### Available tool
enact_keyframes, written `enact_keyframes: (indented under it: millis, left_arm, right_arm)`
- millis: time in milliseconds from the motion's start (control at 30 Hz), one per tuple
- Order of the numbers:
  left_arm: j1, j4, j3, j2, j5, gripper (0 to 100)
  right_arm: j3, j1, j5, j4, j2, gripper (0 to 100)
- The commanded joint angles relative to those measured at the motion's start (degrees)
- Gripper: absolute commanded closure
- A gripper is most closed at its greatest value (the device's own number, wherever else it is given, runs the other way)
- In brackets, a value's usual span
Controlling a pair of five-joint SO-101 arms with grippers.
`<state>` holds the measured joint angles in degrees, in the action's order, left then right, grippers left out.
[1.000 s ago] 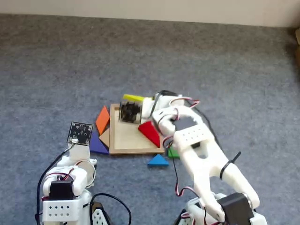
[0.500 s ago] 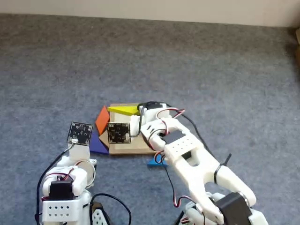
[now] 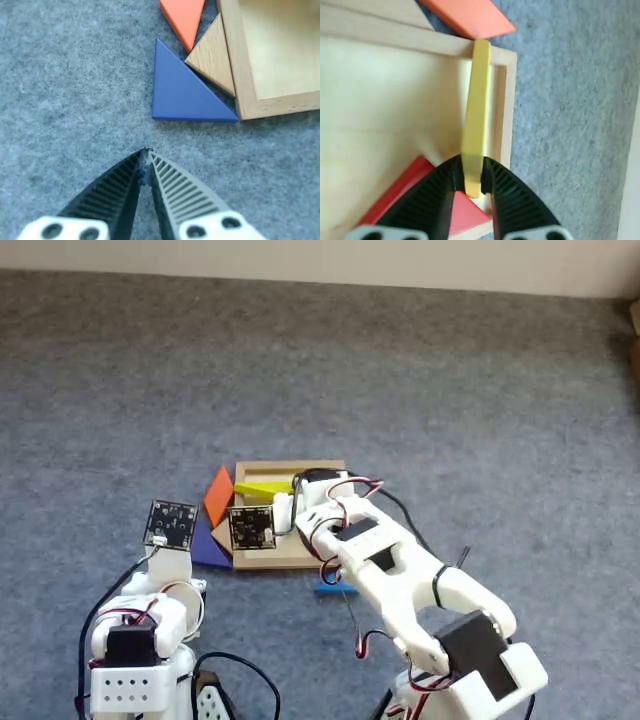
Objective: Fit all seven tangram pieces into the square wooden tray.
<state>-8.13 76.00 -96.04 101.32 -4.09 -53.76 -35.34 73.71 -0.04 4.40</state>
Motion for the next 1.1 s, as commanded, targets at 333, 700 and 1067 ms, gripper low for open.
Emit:
enact_keyframes:
  millis: [333, 700, 1067]
  left_arm:
    - [1.0, 0.4, -1.1, 2.9, 0.3, 100]
    - [1.0, 0.4, -1.1, 2.9, 0.3, 100]
    - [1.0, 0.4, -1.1, 2.9, 0.3, 100]
  right_arm:
    - [1.8, 3.5, -5.0, -0.7, 0.2, 98.8]
    - [3.7, 4.5, -5.0, -1.2, 0.0, 97.4]
    - [3.5, 4.1, -5.1, -0.7, 1.7, 87.9]
